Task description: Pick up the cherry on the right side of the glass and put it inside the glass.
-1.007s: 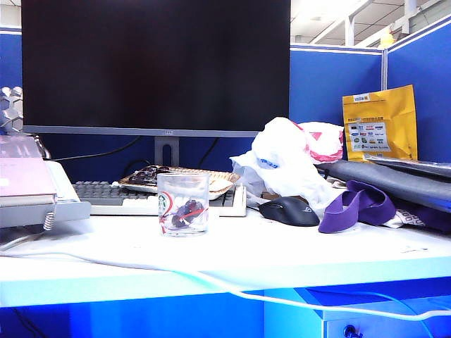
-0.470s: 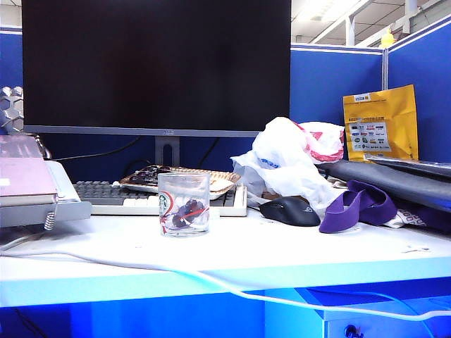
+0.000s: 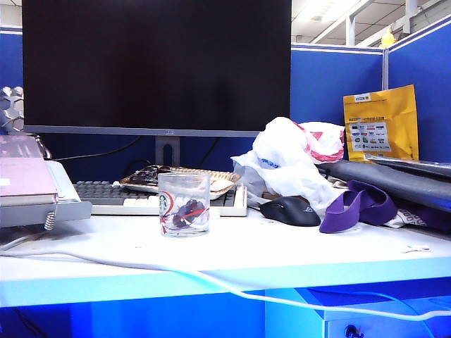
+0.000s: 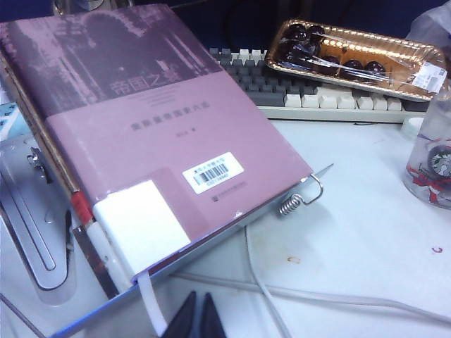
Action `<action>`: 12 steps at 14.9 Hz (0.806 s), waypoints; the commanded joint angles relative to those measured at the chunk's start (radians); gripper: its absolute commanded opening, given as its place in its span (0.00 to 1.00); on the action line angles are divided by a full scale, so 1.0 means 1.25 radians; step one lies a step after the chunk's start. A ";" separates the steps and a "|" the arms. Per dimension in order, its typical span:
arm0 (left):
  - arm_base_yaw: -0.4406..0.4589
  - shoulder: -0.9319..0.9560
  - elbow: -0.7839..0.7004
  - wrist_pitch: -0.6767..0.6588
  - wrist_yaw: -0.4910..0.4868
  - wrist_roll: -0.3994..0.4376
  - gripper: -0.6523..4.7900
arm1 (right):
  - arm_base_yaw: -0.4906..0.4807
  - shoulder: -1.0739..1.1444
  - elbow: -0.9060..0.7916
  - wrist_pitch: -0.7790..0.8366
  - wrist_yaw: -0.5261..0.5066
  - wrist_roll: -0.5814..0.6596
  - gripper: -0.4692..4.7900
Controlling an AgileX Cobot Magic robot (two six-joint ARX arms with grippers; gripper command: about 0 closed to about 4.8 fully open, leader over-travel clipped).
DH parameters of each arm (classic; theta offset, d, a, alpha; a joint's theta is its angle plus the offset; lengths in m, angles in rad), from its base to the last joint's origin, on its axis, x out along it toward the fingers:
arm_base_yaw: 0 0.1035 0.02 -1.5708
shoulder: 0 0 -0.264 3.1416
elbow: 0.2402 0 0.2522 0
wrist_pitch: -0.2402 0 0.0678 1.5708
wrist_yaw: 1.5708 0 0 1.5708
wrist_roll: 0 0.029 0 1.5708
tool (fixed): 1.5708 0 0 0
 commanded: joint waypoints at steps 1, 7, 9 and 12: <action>0.001 -0.002 0.000 -0.009 0.003 0.003 0.11 | -0.027 -0.090 -0.173 0.110 -0.022 0.054 0.09; 0.001 -0.002 0.000 -0.009 0.003 0.003 0.11 | -0.125 -0.292 -0.454 0.235 -0.089 0.108 0.09; 0.001 -0.002 0.000 -0.010 0.003 0.003 0.11 | -0.185 -0.361 -0.517 0.303 -0.164 0.108 0.09; 0.001 -0.002 0.000 -0.010 0.003 0.003 0.11 | -0.263 -0.385 -0.539 0.332 -0.172 0.108 0.09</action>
